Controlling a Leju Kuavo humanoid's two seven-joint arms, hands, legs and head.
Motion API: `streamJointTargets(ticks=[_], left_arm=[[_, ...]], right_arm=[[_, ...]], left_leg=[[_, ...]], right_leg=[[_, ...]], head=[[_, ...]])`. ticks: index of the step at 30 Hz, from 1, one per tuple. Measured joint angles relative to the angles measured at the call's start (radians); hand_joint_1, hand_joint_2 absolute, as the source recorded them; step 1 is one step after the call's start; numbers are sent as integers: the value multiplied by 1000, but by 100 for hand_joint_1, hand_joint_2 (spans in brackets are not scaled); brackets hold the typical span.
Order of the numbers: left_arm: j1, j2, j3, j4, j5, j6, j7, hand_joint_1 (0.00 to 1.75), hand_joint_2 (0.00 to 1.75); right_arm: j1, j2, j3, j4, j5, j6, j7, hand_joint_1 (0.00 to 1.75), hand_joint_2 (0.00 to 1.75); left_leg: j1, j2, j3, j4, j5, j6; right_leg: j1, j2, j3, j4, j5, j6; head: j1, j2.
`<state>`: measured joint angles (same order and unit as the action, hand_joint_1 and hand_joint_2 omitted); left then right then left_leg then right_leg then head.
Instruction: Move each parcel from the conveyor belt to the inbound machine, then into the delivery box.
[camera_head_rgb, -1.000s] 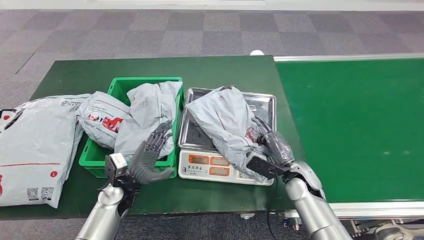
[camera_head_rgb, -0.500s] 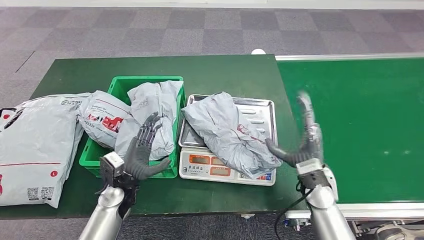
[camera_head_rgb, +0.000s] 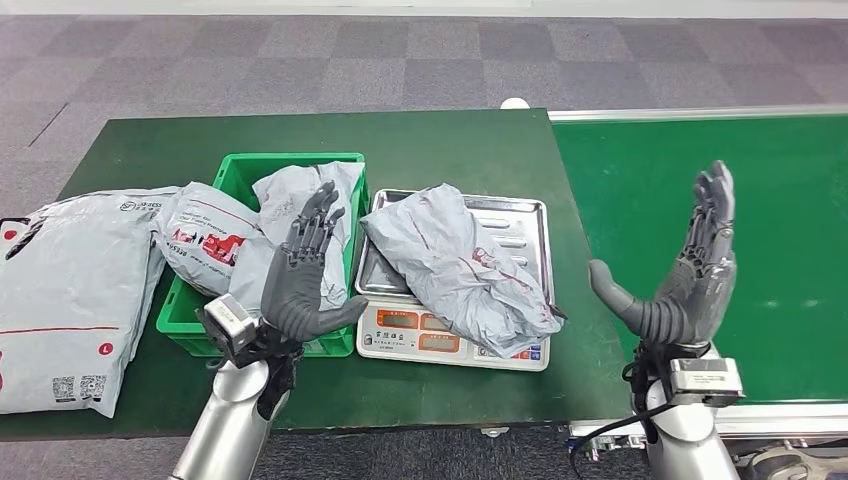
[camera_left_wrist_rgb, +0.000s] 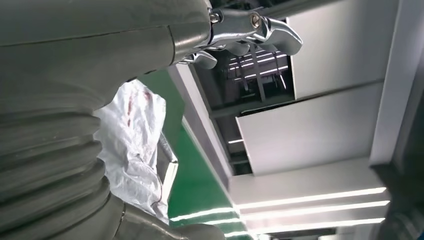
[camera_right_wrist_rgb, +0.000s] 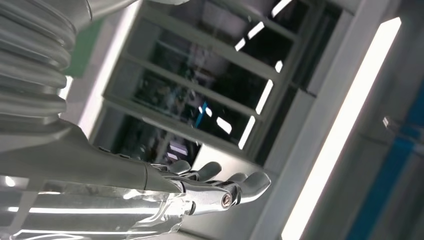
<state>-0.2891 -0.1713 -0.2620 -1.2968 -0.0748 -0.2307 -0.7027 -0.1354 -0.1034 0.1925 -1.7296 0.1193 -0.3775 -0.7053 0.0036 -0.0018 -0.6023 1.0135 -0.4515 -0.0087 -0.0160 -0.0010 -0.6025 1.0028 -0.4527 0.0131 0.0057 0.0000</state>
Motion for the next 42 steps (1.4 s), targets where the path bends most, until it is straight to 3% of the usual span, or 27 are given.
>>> streamJointTargets(ticks=[5,11,13,17,19,25,34,42], left_arm=[[-103,-32,-103,121,-132,144,3,0,175],[-256,-105,-190,362,-177,165,31,0,175],[-303,-128,-218,445,-192,163,84,0,175],[-380,-167,-303,586,-133,129,286,0,175],[-400,-178,-367,631,-98,125,330,0,175],[-436,-189,-476,706,-84,132,358,0,175],[-474,-191,-698,764,-34,217,469,0,175],[-492,-190,-807,814,-58,278,506,0,175]], right_arm=[[7,0,-7,-42,0,-15,2,0,175],[-5,6,-7,-49,9,-18,2,0,175],[-9,9,-7,-49,15,-25,3,0,175],[-18,13,-7,-49,34,-16,3,0,175],[-25,17,-7,-48,38,-8,3,0,175],[-32,22,-7,-48,41,0,3,0,175],[-102,55,-6,11,80,61,3,0,175],[-140,76,-6,71,103,91,3,0,175]], left_leg=[[-1,-2,0,0,0,1],[-1,-2,-1,1,1,1],[-1,-2,-1,1,1,1],[-1,-2,-1,1,1,1],[-1,-2,-1,1,1,1],[-1,-2,-1,0,0,1],[-1,-2,-1,0,1,1],[-1,-2,-1,0,1,1]], right_leg=[[-1,-2,1,0,0,0],[-1,-2,1,0,1,2],[-1,-2,1,0,1,2],[-1,-2,1,0,1,2],[-1,-2,1,0,1,1],[-1,-2,1,0,1,1],[-1,-2,2,0,1,1],[-1,-2,2,0,1,1]], head=[[0,0],[0,0],[0,0],[0,0],[0,0],[0,0],[0,0],[0,0]])
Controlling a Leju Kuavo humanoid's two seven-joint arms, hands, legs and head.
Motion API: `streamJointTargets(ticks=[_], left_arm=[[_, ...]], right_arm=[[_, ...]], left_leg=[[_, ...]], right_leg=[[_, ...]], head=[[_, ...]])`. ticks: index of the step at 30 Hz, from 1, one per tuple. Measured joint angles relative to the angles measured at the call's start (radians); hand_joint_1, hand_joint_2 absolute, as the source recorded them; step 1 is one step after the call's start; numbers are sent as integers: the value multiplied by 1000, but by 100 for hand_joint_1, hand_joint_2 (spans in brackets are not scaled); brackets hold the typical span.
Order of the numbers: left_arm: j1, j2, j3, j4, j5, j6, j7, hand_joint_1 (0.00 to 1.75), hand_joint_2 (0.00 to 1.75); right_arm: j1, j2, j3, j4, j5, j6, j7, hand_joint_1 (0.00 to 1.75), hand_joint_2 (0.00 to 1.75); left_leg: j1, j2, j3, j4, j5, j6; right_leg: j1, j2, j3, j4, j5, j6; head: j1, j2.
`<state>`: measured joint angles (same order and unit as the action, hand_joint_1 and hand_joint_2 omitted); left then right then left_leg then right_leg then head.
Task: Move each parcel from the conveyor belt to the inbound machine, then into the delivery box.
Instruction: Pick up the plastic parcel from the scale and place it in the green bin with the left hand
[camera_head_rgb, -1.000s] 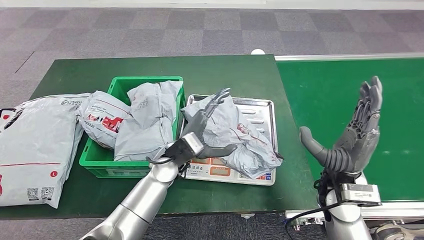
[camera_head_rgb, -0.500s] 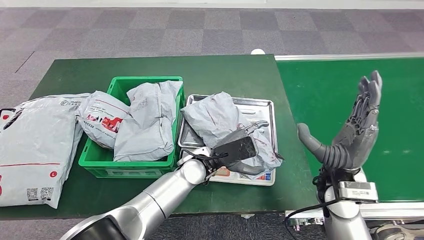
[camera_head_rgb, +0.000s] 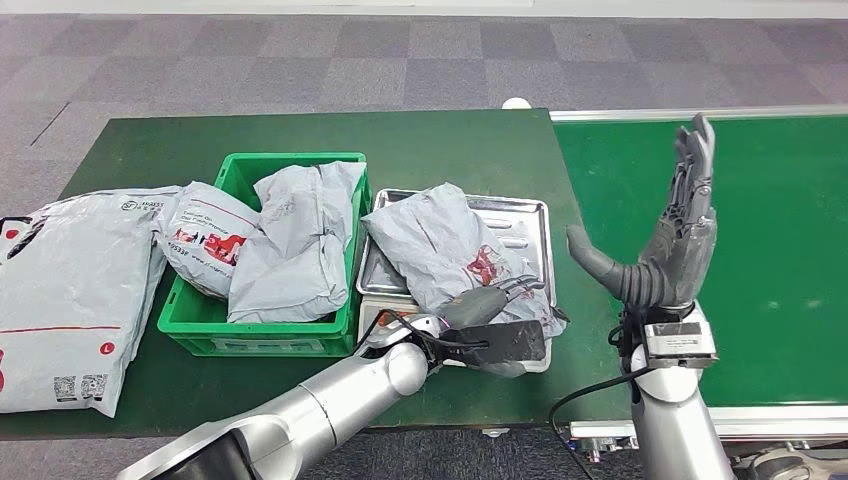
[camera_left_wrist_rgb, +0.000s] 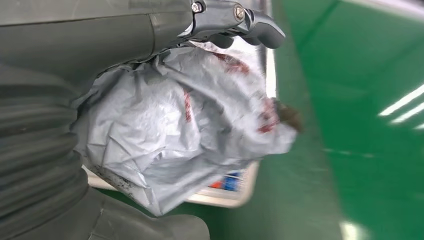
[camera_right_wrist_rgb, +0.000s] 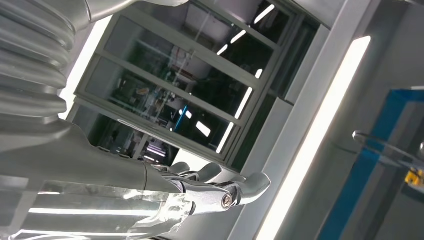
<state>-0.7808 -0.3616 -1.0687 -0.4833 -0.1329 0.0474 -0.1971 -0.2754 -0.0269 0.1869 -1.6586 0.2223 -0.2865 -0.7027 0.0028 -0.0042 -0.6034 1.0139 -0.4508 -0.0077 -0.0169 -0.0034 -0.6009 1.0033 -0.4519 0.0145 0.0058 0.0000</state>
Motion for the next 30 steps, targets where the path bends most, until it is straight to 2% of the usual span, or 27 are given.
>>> streamJointTargets(ticks=[6,7,10,11,17,24,30], left_arm=[[-16,0,-90,55,-181,127,134,0,175],[-19,0,-105,63,-207,141,151,12,175],[-27,0,-138,84,-255,171,176,143,175],[-29,0,-144,89,-267,183,180,175,175],[-36,0,-160,114,-310,237,190,175,175],[-45,0,-160,123,-313,235,181,175,175],[-46,0,-140,122,-298,220,102,175,175]], right_arm=[[-8,12,0,19,33,26,0,0,175],[-8,14,0,20,37,30,0,0,175],[-8,18,0,24,47,36,0,0,175],[-8,19,0,25,49,38,0,0,175],[-8,25,0,29,55,46,0,0,175],[-7,25,0,33,59,50,0,0,175],[-7,27,0,38,62,57,0,0,175]], left_leg=[[0,0,0,0,0,0],[0,0,0,0,0,0],[0,0,1,0,0,0],[0,0,1,0,0,0],[0,0,1,0,0,0],[0,0,1,0,0,0],[0,0,1,0,0,0]], right_leg=[[0,0,0,0,0,0],[0,0,0,0,0,0],[0,0,0,0,0,0],[0,0,0,0,0,0],[0,1,0,0,0,0],[0,1,0,0,0,0],[0,0,0,0,0,0]], head=[[0,0],[0,0],[0,0],[0,0],[0,0],[0,0],[0,0]])
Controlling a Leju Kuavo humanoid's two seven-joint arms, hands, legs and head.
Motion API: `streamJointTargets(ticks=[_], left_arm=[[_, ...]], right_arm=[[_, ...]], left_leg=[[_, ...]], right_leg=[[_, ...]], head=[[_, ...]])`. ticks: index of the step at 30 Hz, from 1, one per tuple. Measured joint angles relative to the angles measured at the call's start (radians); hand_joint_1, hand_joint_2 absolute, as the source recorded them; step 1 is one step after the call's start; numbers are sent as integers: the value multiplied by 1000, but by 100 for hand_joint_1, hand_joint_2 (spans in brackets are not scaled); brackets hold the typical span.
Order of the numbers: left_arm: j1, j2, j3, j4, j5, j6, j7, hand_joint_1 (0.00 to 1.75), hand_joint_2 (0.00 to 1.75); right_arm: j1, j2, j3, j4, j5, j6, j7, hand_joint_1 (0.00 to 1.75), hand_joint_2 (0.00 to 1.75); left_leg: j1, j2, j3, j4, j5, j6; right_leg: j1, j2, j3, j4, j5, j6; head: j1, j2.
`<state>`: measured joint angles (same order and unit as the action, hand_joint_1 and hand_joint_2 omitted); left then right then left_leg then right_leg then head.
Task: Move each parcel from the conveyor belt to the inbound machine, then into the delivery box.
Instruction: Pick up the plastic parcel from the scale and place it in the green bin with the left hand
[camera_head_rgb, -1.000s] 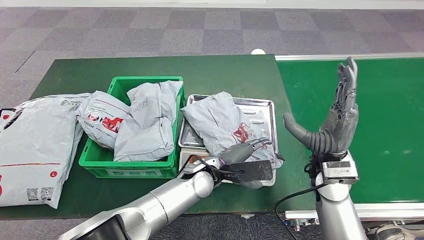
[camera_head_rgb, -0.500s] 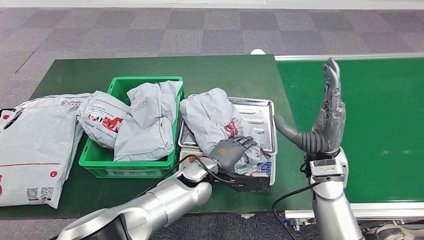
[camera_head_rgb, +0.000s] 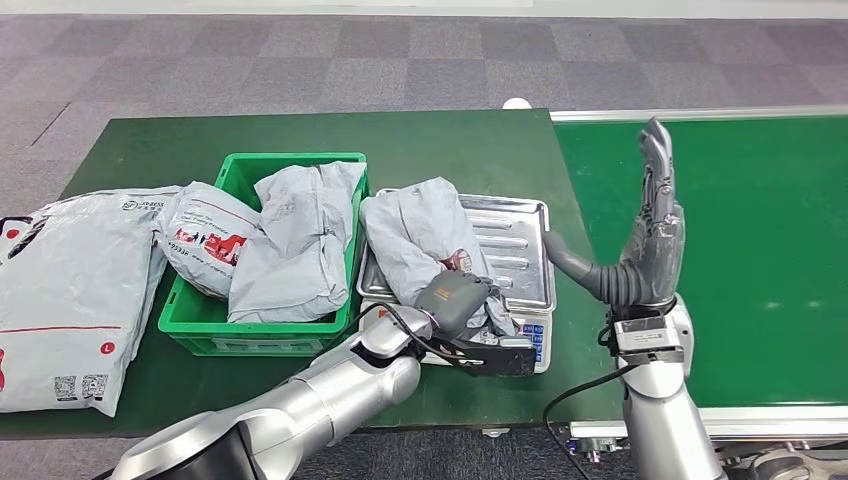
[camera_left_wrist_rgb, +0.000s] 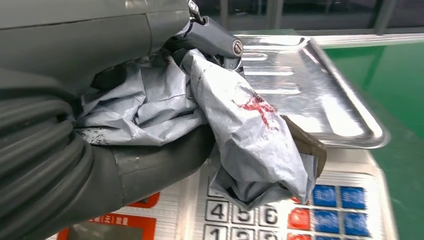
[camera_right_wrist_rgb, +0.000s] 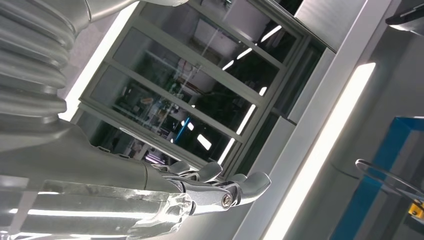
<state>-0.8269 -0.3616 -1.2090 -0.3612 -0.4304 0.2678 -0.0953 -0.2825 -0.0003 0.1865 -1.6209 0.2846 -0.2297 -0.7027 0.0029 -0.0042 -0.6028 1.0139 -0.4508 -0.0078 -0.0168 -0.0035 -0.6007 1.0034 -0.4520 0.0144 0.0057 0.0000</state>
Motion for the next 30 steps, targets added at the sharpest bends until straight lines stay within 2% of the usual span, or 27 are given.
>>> streamJointTargets(ticks=[11,15,18,21,23,26,30], left_arm=[[8,0,37,-5,19,-18,-56,175,175],[27,1,102,-20,64,3,-204,175,175],[60,9,186,-68,73,113,-352,175,175],[105,27,297,-167,59,262,-510,175,175],[145,41,367,-260,29,346,-578,175,175],[218,62,458,-443,-78,416,-600,175,175],[297,82,557,-669,-203,430,-605,175,175]], right_arm=[[0,5,0,2,0,7,0,0,175],[0,7,0,5,-3,8,0,0,175],[1,8,0,6,-7,10,0,0,175],[2,11,0,6,-10,10,0,0,175],[2,13,0,8,-13,9,0,0,175],[2,13,0,12,-24,0,0,0,175],[3,13,0,19,-35,-24,0,0,175]], left_leg=[[0,0,0,0,0,0],[0,0,0,0,0,0],[0,0,-1,0,0,0],[0,0,-1,0,0,0],[0,0,-1,0,0,0],[0,0,-1,0,0,0],[0,0,-1,0,0,0]], right_leg=[[0,0,0,0,0,0],[0,0,0,0,0,0],[0,0,0,0,0,0],[0,0,0,0,0,0],[0,0,-1,0,0,0],[0,0,-1,0,-1,-1],[0,0,-1,0,-1,-1]], head=[[0,0],[0,0],[0,0],[0,0],[0,0],[0,0],[0,0]])
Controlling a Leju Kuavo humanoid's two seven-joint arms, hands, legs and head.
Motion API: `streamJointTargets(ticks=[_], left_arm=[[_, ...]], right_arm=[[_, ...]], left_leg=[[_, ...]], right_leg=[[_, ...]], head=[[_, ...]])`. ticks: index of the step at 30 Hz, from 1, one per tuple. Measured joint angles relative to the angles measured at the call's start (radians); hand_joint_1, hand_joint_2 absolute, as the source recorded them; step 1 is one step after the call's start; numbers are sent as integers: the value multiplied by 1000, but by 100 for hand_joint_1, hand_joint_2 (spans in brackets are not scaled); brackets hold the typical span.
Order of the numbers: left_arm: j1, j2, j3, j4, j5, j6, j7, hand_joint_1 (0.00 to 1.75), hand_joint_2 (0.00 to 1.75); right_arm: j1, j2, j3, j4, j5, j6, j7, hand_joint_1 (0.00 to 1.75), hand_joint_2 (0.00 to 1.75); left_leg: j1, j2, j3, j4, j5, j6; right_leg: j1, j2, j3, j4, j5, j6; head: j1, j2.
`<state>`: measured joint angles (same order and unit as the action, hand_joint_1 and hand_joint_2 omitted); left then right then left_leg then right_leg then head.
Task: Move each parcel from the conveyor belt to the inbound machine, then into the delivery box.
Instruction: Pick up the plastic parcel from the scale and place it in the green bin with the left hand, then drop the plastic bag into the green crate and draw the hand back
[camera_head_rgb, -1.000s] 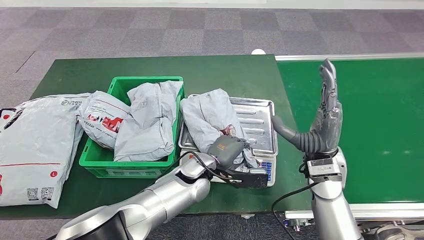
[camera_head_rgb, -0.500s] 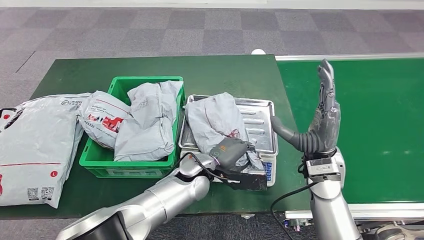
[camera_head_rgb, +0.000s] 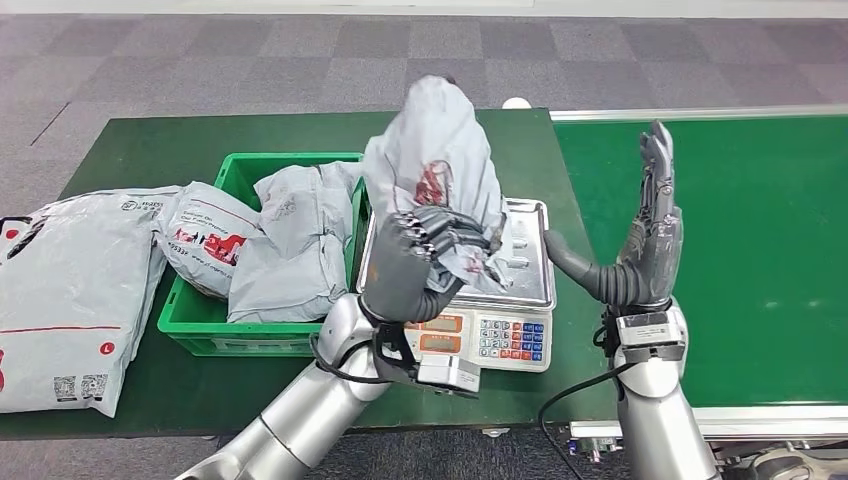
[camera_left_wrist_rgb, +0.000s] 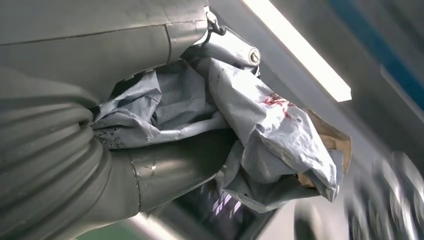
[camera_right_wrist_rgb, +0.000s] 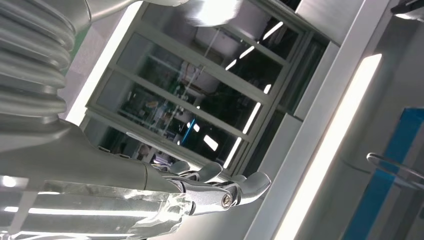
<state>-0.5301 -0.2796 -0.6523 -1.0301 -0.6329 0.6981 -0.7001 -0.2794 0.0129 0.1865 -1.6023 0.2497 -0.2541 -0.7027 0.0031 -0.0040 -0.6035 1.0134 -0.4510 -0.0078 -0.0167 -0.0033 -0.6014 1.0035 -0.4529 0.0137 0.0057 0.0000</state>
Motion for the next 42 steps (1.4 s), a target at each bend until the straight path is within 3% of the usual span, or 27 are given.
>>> streamJointTargets(ticks=[7,11,15,19,24,30,35,42], left_arm=[[87,17,145,-269,-142,2,1,175,175],[118,-4,288,-346,-407,2,4,175,175],[111,-19,496,-269,-650,-3,135,175,175],[97,1,605,-123,-685,-5,239,175,175],[65,51,615,51,-690,-146,415,175,175],[52,104,598,197,-584,-351,476,175,175],[23,131,599,247,-456,-475,448,175,175],[15,147,607,263,-414,-504,423,175,175]], right_arm=[[27,-12,0,-2,-2,-24,0,0,175],[49,-19,0,-12,4,-34,0,0,175],[74,-21,-5,-29,32,-34,0,0,175],[93,-23,-11,-48,44,-28,0,0,175],[103,-25,-28,-57,50,-6,0,0,175],[106,-27,-41,-58,81,15,0,0,175],[106,-24,-44,-58,97,21,0,0,175],[106,-23,-44,-58,100,25,0,0,175]], left_leg=[[0,0,0,0,0,0],[0,0,0,0,0,0],[0,2,2,0,0,0],[1,3,2,0,1,-1],[1,4,2,0,0,-1],[1,4,2,0,0,-1],[1,4,4,-1,-1,-2],[1,4,7,-1,0,-2]], right_leg=[[0,0,0,0,0,0],[0,0,0,0,0,0],[0,2,0,0,0,0],[1,3,-1,0,0,-1],[1,4,0,0,0,-1],[1,5,-1,0,0,-1],[1,4,2,0,0,-1],[1,4,5,0,0,-1]], head=[[0,0],[0,0],[0,0],[0,0],[0,0],[0,0],[0,0],[0,0]])
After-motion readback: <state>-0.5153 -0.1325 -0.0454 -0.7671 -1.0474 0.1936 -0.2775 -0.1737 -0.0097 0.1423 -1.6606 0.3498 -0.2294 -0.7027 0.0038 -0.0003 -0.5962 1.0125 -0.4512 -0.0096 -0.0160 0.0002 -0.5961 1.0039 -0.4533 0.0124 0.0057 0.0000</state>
